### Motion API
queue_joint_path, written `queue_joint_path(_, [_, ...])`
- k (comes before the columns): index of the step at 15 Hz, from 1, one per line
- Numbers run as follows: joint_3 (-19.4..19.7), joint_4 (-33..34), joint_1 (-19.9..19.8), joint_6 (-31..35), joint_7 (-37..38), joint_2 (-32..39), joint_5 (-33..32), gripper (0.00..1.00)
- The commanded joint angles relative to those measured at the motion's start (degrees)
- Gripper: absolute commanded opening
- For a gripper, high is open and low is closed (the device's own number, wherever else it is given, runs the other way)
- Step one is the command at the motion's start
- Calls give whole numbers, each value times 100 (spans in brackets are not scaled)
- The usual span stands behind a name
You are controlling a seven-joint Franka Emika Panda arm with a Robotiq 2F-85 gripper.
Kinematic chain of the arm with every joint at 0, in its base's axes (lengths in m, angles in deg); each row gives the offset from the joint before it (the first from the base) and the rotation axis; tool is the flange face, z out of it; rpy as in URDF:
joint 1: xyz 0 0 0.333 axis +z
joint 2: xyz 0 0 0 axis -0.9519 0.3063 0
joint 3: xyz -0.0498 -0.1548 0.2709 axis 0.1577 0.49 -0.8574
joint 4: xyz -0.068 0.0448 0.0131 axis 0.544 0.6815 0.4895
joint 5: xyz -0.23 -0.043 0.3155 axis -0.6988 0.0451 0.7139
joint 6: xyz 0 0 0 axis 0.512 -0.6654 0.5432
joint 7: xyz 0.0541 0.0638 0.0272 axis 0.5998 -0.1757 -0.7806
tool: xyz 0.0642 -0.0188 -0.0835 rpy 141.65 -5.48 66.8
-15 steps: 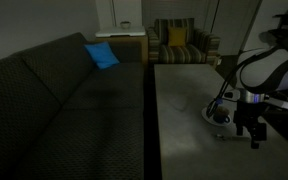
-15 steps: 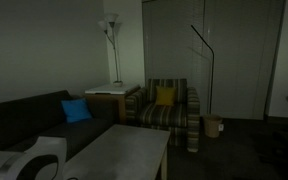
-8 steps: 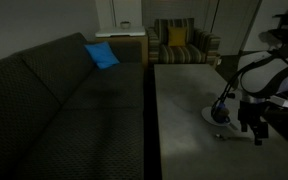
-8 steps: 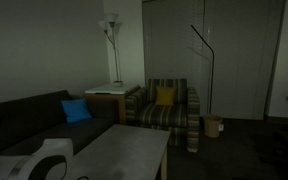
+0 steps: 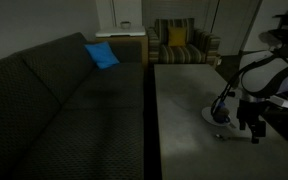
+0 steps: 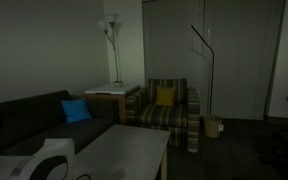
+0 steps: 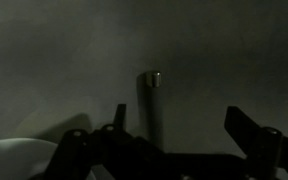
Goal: Put the spoon in the mug, take it out and put it back on the table
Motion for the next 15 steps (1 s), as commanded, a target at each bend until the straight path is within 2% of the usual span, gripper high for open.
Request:
queue_joint_path(1, [-80,-177,-170,331,-41,1,121,100])
queue_joint_path(7, [-23,-513,-156,980,395,8,237,100])
queue_joint_path(12, [209,-799,63,1711,1384,11,137,100])
queue_joint_path(15, [131,-916,21,1843,1669,12,91,100])
